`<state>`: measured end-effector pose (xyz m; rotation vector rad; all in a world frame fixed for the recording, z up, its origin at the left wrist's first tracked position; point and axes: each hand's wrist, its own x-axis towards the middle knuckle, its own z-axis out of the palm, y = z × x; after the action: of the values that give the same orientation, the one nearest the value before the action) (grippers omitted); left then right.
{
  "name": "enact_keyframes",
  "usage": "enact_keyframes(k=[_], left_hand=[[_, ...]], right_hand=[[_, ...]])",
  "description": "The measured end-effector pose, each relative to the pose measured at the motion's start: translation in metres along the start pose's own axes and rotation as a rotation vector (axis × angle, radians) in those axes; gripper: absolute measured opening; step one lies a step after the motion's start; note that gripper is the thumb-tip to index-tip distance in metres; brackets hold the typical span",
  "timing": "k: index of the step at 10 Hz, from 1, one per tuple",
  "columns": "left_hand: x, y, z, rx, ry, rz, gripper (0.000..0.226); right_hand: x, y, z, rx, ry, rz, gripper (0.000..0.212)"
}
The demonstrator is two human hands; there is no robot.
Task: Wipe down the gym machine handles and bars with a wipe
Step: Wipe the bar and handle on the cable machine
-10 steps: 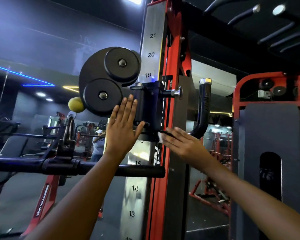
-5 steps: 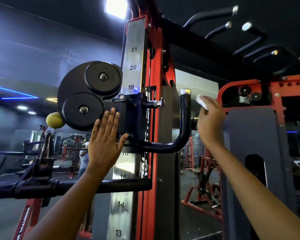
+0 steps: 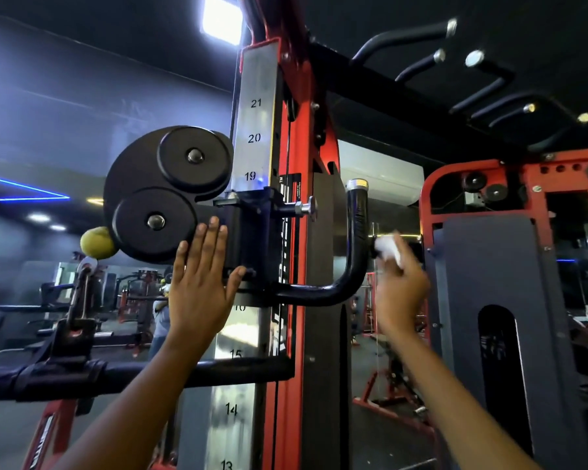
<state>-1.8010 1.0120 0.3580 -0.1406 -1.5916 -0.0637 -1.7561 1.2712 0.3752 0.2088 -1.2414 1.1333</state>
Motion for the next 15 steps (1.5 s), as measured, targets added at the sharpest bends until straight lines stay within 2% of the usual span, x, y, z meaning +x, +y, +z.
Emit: enact_keyframes(k=[1,2,4,5,6,7,8,9,10,11,12,13,14,15], left_hand=[[0.0,0.0,0.001,0.001,0.002,-0.003,0.069],[0.0,0.001,0.0,0.012,-0.006,-0.005,0.069],[0.0,0.002,0.0,0.006,0.0,-0.01,0.067],[-0.001,0.002,0.002,0.016,0.001,-0.017,0.067],[0.0,0.002,0.001,0.01,-0.005,-0.015,0.067],[-0.001,0.001,0.0,0.023,-0.022,-0.003,0.068],[-0.001,-0.001,-0.001,0.027,-0.037,0.009,0.069],[0.0,-0.001,-0.002,0.022,-0.039,0.009,0.068],[-0.001,-0.001,0.0,0.031,-0.026,-0.002,0.068],[-0.001,-0.001,0.0,0.018,-0.024,0.002,0.069],[0.0,-0.001,-0.003,0.014,-0.028,0.007,0.07],[-0.001,0.0,-0.003,0.022,-0.023,-0.001,0.069],[-0.002,0.0,-0.004,0.025,-0.038,0.001,0.07],[-0.001,-0.003,-0.007,0.024,-0.051,0.022,0.071]], right_hand=[[0.036,-0.014,0.015,-0.083,-0.171,-0.223,0.051],[0.021,-0.01,0.024,-0.031,-0.203,-0.113,0.055],[-0.057,-0.005,0.02,0.167,-0.002,0.334,0.057],[-0.082,-0.013,0.04,0.272,0.106,0.523,0.052],[-0.095,-0.032,0.062,0.396,0.128,0.82,0.04],[-0.11,-0.059,0.076,0.563,-0.073,1.094,0.031],[-0.111,-0.064,0.086,0.617,-0.201,1.225,0.034],[-0.104,-0.062,0.074,0.713,-0.216,1.305,0.017],[-0.09,-0.071,0.044,0.783,-0.36,1.11,0.017],[-0.06,-0.071,0.02,0.07,-0.272,0.261,0.037],[-0.046,-0.04,0.015,-0.854,-0.396,-0.28,0.049],[-0.067,-0.031,0.032,-1.176,-0.562,-0.392,0.041],[-0.08,-0.038,0.07,-1.032,-0.589,-0.417,0.029],[-0.088,-0.027,0.084,-0.896,-0.615,-0.575,0.03]])
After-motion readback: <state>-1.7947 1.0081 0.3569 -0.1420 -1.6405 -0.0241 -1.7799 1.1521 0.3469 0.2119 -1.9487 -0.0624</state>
